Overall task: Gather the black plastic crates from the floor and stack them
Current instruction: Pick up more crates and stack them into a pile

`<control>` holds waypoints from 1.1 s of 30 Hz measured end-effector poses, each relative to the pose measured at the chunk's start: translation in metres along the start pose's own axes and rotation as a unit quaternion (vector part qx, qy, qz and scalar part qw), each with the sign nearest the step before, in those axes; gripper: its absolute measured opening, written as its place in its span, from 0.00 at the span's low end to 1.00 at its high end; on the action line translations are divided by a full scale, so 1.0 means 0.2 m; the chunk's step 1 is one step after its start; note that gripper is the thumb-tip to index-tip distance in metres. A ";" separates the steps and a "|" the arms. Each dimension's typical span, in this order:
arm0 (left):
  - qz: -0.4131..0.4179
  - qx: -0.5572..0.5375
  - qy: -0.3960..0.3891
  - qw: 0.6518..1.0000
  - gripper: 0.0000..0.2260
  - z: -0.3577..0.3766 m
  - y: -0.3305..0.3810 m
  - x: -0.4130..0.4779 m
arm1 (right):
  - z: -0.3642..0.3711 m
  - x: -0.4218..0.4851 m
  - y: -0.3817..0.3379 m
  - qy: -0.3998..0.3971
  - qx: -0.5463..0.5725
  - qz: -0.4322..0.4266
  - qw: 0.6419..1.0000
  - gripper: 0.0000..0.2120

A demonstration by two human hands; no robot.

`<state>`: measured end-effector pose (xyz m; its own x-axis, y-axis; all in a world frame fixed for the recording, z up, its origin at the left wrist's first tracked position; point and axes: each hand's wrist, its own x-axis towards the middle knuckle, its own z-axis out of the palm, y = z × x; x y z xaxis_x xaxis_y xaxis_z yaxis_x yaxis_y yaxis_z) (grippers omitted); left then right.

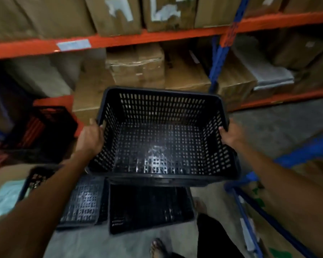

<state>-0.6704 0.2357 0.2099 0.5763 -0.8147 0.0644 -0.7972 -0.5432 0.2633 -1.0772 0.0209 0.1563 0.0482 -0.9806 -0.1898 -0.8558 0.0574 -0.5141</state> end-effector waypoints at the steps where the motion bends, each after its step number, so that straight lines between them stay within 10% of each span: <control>1: -0.017 -0.005 -0.012 1.000 0.15 0.01 -0.09 -0.12 | 0.07 -0.09 -0.01 -0.015 -0.009 -0.007 1.000 0.20; 11: -0.181 -0.088 -0.103 0.974 0.10 0.43 -0.67 -0.97 | 0.56 -0.59 0.15 -0.119 -0.186 -0.032 0.975 0.21; 33: -0.136 -0.121 -0.085 0.980 0.05 0.96 -0.92 -0.94 | 0.98 -0.59 0.33 -0.059 -0.144 -0.028 0.987 0.18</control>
<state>-0.6658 0.4501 -0.0348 0.7076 -0.6791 -0.1955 -0.5400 -0.6980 0.4703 -1.0389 0.1762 -0.0195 0.1444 -0.9510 -0.2735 -0.9603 -0.0680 -0.2707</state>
